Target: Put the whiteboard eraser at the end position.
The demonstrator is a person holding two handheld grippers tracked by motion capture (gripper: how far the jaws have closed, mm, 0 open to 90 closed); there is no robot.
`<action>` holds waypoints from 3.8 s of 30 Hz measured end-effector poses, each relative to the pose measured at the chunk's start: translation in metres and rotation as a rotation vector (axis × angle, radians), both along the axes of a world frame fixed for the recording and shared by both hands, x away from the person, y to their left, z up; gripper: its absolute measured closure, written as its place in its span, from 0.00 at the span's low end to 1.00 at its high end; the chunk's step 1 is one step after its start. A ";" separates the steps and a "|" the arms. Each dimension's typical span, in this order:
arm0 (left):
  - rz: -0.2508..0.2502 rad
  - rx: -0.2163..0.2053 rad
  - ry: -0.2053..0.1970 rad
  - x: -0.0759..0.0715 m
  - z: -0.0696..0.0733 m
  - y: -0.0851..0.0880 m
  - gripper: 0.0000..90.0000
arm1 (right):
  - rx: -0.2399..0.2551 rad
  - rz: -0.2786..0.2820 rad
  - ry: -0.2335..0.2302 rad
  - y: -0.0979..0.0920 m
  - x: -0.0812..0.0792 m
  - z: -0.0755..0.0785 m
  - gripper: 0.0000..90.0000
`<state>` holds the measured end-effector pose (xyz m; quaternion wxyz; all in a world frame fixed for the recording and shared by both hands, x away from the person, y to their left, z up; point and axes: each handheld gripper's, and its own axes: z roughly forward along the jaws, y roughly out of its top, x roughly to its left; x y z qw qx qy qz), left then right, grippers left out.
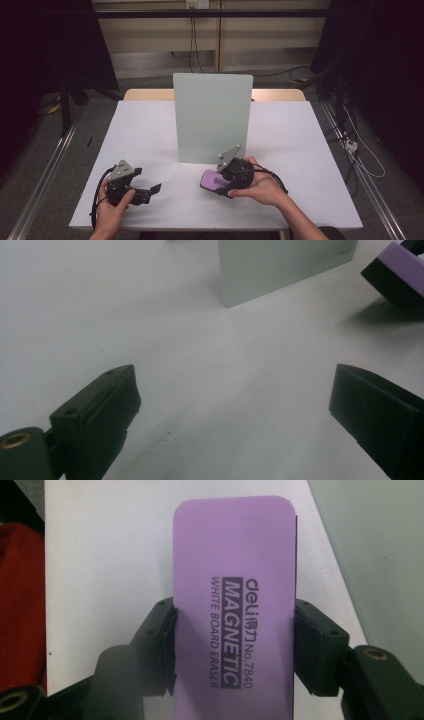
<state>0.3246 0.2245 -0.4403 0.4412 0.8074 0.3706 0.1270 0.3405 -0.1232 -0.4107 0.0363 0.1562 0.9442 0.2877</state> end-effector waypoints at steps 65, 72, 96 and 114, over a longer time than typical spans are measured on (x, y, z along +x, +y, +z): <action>0.002 0.016 0.018 0.001 -0.002 0.000 0.06 | 0.060 -0.153 0.070 0.002 0.011 -0.016 0.10; 0.007 0.019 0.023 0.001 -0.003 -0.001 0.06 | 0.083 -0.233 0.046 -0.009 0.012 -0.009 0.11; 0.026 0.003 0.023 0.006 -0.002 0.000 0.06 | 0.252 -0.536 -0.104 -0.055 -0.010 -0.004 0.09; 0.051 0.004 0.008 0.006 -0.001 0.001 0.06 | 0.296 -0.699 -0.172 -0.109 -0.029 -0.015 0.10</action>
